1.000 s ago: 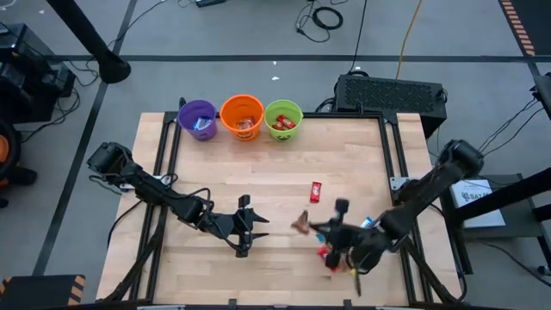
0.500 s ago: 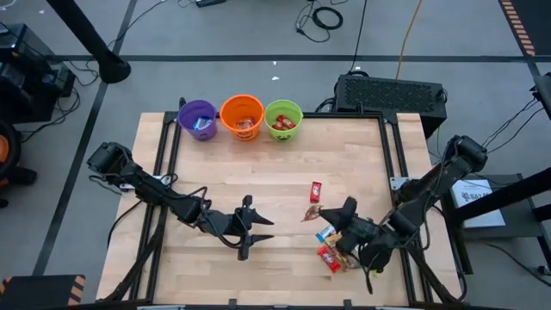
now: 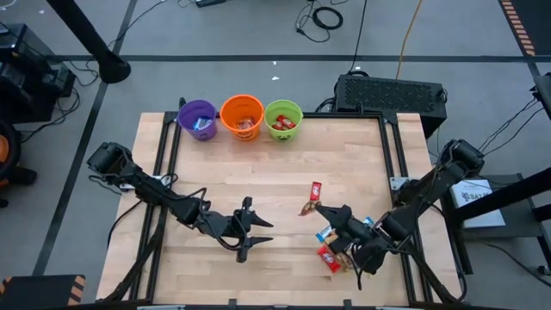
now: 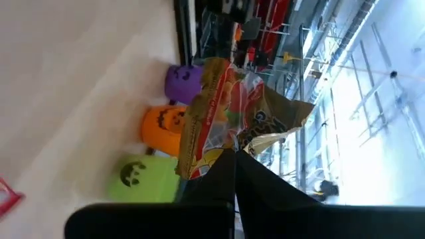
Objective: Sort candy by brand, put in halloween buckets
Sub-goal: Put golden candy into the orange bucket
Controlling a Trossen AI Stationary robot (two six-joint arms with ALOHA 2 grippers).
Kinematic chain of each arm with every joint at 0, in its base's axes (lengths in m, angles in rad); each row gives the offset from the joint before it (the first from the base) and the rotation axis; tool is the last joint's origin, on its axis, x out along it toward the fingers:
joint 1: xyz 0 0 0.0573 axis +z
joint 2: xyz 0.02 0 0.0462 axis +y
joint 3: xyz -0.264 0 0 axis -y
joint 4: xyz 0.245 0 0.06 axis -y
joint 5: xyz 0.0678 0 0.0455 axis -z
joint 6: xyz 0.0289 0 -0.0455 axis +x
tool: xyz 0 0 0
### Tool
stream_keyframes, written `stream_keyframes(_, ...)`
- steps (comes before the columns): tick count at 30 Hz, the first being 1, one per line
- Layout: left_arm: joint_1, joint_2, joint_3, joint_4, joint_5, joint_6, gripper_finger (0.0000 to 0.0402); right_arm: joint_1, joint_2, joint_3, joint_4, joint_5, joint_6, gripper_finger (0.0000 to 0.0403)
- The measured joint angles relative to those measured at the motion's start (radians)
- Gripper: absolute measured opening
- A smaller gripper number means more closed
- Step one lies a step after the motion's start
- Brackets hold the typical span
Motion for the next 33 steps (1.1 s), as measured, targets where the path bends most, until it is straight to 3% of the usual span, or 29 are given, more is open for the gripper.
stream_keyframes(3, 0.000, 0.000, 0.000, 0.002, 0.000, 0.001, 0.0183, -0.001, 0.000, 0.000, 0.082, -0.008, 0.149, 0.0000)
stream_keyframes(7, 0.000, 0.000, 0.000, 0.002, 0.000, 0.002, 0.0183, -0.028, -0.002, 0.000, 0.207, -0.004, 0.531, 0.0000)
stream_keyframes(16, 0.001, 0.000, 0.030, 0.005, -0.012, 0.053, 0.0183, -0.132, -0.009, 0.000, 0.260, -0.034, 1.220, 0.0000)
stream_keyframes(22, 0.001, 0.000, 0.038, 0.003, -0.022, 0.082, 0.0183, -0.152, -0.009, 0.000, 0.284, -0.210, 1.311, 0.0000)
stream_keyframes(26, 0.003, 0.000, 0.038, 0.003, -0.027, 0.089, 0.0183, -0.151, -0.009, 0.000, 0.284, -0.239, 1.318, 0.0000)
stream_keyframes(28, 0.003, 0.000, 0.038, 0.005, -0.027, 0.100, 0.0183, -0.152, -0.017, 0.000, 0.283, -0.364, 1.318, 0.0000)
stream_keyframes(33, 0.003, 0.000, 0.038, 0.013, -0.027, 0.101, 0.0183, -0.170, -0.031, 0.000, 0.288, -0.848, 1.215, 0.0000)
